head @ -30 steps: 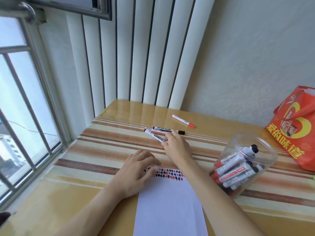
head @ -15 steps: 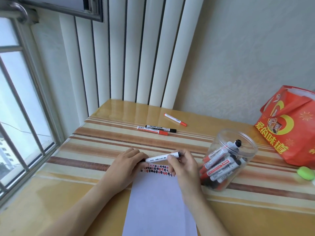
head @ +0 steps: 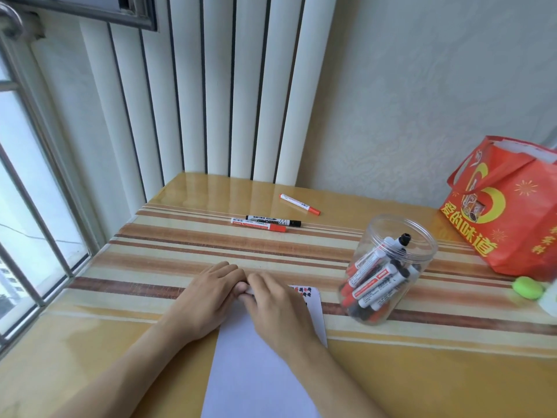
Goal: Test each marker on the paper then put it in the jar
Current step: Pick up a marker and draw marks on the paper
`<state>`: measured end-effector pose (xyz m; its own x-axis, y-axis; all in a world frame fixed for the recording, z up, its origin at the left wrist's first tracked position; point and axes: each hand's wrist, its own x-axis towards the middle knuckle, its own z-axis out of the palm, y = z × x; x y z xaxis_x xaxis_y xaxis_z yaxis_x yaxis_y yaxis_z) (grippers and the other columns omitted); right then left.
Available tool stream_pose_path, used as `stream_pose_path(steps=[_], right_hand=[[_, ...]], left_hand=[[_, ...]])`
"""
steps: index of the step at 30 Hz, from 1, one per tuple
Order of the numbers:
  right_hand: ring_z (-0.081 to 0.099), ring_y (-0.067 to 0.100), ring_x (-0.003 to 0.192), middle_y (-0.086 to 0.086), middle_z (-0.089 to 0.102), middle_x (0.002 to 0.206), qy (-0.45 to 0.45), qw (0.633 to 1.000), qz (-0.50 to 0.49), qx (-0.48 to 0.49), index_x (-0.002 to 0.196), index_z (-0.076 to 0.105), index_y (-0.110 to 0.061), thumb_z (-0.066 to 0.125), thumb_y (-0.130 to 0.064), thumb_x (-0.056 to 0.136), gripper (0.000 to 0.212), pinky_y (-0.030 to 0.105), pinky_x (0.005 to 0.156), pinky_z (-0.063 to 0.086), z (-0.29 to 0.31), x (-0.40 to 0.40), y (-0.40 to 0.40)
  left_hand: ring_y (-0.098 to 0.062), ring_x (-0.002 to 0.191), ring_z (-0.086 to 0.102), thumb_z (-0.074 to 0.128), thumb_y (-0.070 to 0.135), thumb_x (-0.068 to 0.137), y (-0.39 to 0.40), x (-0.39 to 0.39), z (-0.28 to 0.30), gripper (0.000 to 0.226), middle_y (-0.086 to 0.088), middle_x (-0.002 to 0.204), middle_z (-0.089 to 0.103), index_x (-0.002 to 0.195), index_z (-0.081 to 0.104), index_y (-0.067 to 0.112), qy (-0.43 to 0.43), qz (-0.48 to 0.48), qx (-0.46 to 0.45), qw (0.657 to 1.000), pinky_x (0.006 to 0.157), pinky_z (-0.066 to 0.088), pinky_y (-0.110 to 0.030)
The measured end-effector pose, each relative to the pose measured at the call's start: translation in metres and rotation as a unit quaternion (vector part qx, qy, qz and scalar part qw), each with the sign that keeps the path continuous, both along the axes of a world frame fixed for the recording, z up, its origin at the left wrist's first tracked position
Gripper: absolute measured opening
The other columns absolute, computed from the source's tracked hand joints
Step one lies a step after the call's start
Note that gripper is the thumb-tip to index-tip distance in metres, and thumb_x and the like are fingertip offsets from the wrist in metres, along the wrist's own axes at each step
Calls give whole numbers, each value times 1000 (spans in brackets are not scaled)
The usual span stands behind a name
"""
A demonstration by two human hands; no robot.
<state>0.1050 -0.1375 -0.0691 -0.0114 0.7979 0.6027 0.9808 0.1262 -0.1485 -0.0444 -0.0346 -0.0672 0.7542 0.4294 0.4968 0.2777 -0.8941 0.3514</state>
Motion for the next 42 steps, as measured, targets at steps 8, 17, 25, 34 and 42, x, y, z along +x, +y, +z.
stream_pose_path(steps=[8, 17, 25, 34, 42], right_hand=[[60, 18, 61, -8, 63, 71, 15, 997, -74, -6, 85, 60, -28, 41, -59, 102, 40, 30, 48, 42, 10, 20, -11], [67, 10, 91, -11, 71, 106, 321, 947, -15, -6, 141, 52, -33, 53, -6, 101, 48, 15, 83, 48, 24, 49, -20], [68, 26, 85, 13, 73, 102, 698, 711, 76, -44, 121, 72, -17, 39, 7, 101, 46, 33, 79, 54, 33, 66, -19], [44, 13, 58, 7, 48, 68, 650, 757, 1, -66, 97, 68, -17, 64, -27, 103, 12, 19, 52, 35, 32, 72, -17], [58, 22, 61, 10, 64, 73, 593, 799, 10, -100, 99, 68, -14, 64, -8, 99, 7, 29, 48, 39, 33, 75, -21]], left_hand=[[-12, 78, 42, 24, 43, 110, 1, -2, 0, 38, 15, 85, 44, 88, 48, 23, -33, 8, 3, 999, 73, 40, -31], [-6, 114, 44, 34, 70, 101, -1, -2, 1, 42, 20, 116, 45, 112, 45, 31, 98, -24, -19, 995, 100, 36, -33], [2, 119, 45, 60, 70, 90, 1, -5, 4, 40, 28, 124, 50, 116, 41, 46, 68, -58, -65, 994, 106, 34, -31], [-1, 128, 44, 67, 59, 89, 2, -6, 4, 44, 26, 127, 52, 125, 48, 43, 82, -52, -91, 991, 109, 33, -33], [8, 127, 39, 58, 76, 87, 0, -5, 5, 54, 30, 133, 47, 124, 40, 40, 86, -44, -67, 993, 110, 29, -29]])
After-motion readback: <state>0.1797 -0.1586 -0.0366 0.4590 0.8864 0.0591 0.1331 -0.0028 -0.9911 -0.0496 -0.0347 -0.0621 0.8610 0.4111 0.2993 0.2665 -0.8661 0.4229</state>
